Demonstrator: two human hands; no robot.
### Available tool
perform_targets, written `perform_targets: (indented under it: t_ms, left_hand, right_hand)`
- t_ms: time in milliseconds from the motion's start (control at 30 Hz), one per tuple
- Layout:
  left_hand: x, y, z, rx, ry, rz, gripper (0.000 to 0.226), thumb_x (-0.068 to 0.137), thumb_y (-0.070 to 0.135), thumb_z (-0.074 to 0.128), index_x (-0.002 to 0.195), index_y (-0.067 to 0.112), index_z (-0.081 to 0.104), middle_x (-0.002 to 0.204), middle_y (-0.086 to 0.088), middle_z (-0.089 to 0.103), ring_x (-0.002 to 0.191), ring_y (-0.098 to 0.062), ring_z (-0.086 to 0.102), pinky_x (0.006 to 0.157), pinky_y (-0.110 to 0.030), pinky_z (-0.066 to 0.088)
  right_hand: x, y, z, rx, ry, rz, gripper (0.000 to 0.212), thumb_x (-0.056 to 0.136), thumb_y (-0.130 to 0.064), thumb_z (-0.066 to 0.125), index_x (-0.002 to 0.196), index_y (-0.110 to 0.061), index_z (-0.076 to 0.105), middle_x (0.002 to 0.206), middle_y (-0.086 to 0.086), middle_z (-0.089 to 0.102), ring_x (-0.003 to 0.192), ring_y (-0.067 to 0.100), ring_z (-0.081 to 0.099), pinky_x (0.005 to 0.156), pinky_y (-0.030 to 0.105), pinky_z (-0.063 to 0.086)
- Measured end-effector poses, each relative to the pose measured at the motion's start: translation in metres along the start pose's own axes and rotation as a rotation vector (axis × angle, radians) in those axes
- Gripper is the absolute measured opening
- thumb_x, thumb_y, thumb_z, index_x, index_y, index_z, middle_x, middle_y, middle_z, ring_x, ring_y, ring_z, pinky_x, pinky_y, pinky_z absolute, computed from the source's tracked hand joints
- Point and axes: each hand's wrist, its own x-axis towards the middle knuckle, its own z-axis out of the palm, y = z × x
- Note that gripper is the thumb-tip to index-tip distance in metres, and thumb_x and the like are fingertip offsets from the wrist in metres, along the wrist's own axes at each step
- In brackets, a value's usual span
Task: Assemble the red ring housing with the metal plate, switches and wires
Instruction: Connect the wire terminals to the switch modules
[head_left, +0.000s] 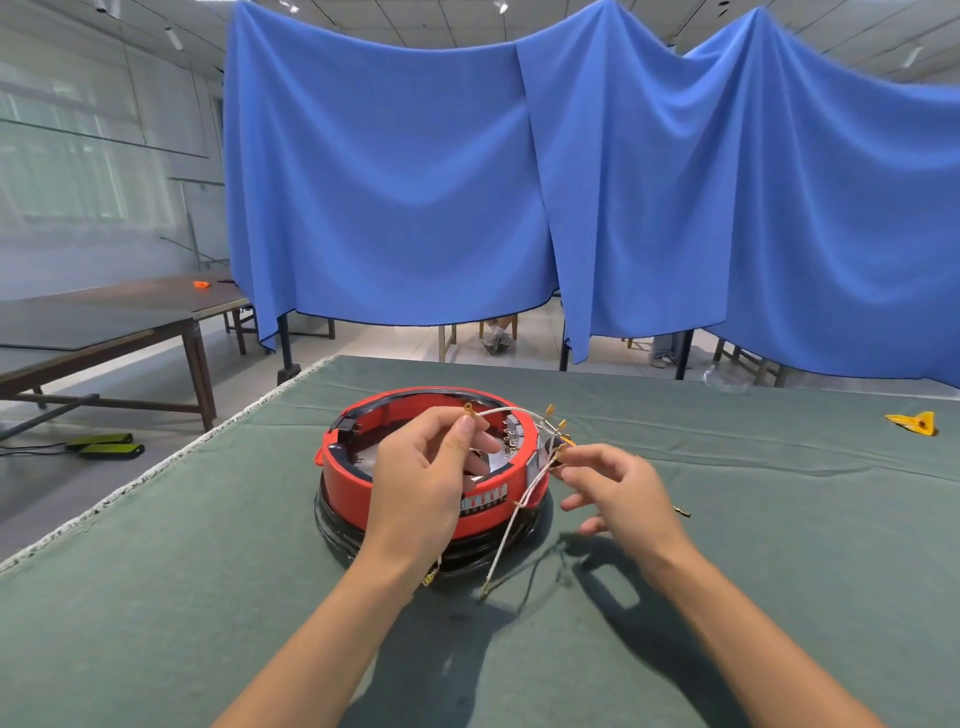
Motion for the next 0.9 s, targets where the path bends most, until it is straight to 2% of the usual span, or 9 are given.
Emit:
perform_targets:
  t_ms: [67, 133, 233, 400, 467, 567, 667, 767, 900]
  left_hand:
    - [-0.0006, 0.0007, 0.0000, -0.012, -0.006, -0.016, 0.022, 0.097, 0.015, 0.049, 0.086, 0.021, 0.066, 0.076, 0.006, 0.071, 0.066, -0.014, 0.066, 0.060, -0.031, 0.058]
    - [-0.0010, 0.0017, -0.0001, -0.031, -0.004, -0.032, 0.021, 0.098, 0.014, 0.047, 0.087, 0.016, 0.065, 0.076, 0.006, 0.071, 0.060, -0.015, 0.065, 0.054, -0.029, 0.056]
    - [-0.0008, 0.0029, 0.0000, -0.070, 0.023, -0.090, 0.022, 0.099, 0.012, 0.044, 0.087, 0.012, 0.062, 0.074, 0.005, 0.071, 0.049, -0.013, 0.059, 0.045, -0.024, 0.052]
    - [0.0001, 0.0031, -0.0021, -0.123, 0.043, -0.118, 0.017, 0.097, 0.008, 0.046, 0.090, 0.011, 0.061, 0.071, 0.001, 0.070, 0.041, -0.012, 0.049, 0.040, -0.027, 0.043]
    - [-0.0010, 0.0041, -0.0021, -0.137, 0.042, -0.089, 0.011, 0.094, 0.009, 0.052, 0.092, 0.014, 0.061, 0.068, 0.000, 0.069, 0.041, -0.006, 0.046, 0.041, -0.019, 0.039]
    - [-0.0018, 0.0030, -0.0010, -0.101, 0.044, -0.018, 0.008, 0.092, 0.016, 0.058, 0.096, 0.019, 0.064, 0.058, 0.008, 0.062, 0.047, 0.001, 0.050, 0.049, -0.009, 0.038]
    - [-0.0016, -0.0011, -0.0002, -0.061, 0.049, 0.028, 0.012, 0.093, 0.020, 0.057, 0.090, 0.025, 0.067, 0.051, 0.006, 0.056, 0.049, 0.000, 0.048, 0.051, -0.012, 0.039]
    - [-0.0025, -0.0036, 0.0001, -0.035, 0.057, 0.052, 0.016, 0.094, 0.020, 0.056, 0.086, 0.028, 0.068, 0.053, 0.001, 0.059, 0.046, 0.001, 0.047, 0.051, -0.013, 0.040]
    - [-0.0039, -0.0036, -0.0002, -0.036, 0.044, 0.037, 0.017, 0.093, 0.022, 0.056, 0.087, 0.031, 0.069, 0.056, 0.001, 0.063, 0.042, 0.003, 0.046, 0.048, -0.016, 0.036]
  right_hand:
    - [0.0000, 0.0003, 0.0002, 0.029, -0.019, 0.025, 0.015, 0.087, -0.004, 0.061, 0.085, -0.017, 0.066, 0.085, 0.003, 0.070, 0.058, 0.010, 0.062, 0.043, 0.022, 0.048]
    - [0.0002, 0.0009, 0.0004, 0.055, -0.024, 0.037, 0.017, 0.087, 0.001, 0.061, 0.083, -0.014, 0.066, 0.079, 0.005, 0.067, 0.056, 0.010, 0.059, 0.043, 0.022, 0.047]
    - [0.0008, 0.0018, -0.0006, 0.105, -0.036, 0.036, 0.019, 0.085, 0.005, 0.062, 0.079, -0.012, 0.068, 0.071, 0.003, 0.062, 0.054, 0.008, 0.054, 0.042, 0.020, 0.047]
    - [0.0034, 0.0028, -0.0013, 0.154, 0.006, -0.026, 0.021, 0.083, 0.006, 0.064, 0.073, -0.011, 0.069, 0.064, 0.001, 0.060, 0.048, -0.001, 0.050, 0.043, 0.018, 0.046]
    - [0.0044, 0.0022, -0.0021, 0.168, 0.039, -0.048, 0.021, 0.083, 0.006, 0.064, 0.073, -0.012, 0.069, 0.065, 0.002, 0.062, 0.049, -0.001, 0.052, 0.043, 0.019, 0.047]
    - [0.0042, 0.0013, -0.0025, 0.143, 0.059, -0.070, 0.020, 0.084, 0.002, 0.065, 0.073, -0.015, 0.070, 0.065, -0.001, 0.063, 0.054, 0.002, 0.055, 0.045, 0.022, 0.049]
    - [0.0025, 0.0006, -0.0008, 0.137, 0.041, -0.060, 0.021, 0.085, 0.000, 0.063, 0.073, -0.015, 0.070, 0.069, -0.001, 0.065, 0.055, 0.004, 0.057, 0.046, 0.023, 0.049]
    - [0.0005, -0.0010, 0.0005, 0.149, 0.022, -0.044, 0.016, 0.085, -0.005, 0.063, 0.073, -0.013, 0.070, 0.072, 0.003, 0.066, 0.059, 0.007, 0.058, 0.048, 0.024, 0.050]
    - [-0.0011, -0.0023, 0.0021, 0.115, 0.091, -0.085, 0.016, 0.083, -0.013, 0.070, 0.068, -0.018, 0.069, 0.063, -0.005, 0.063, 0.057, 0.002, 0.054, 0.046, 0.020, 0.047]
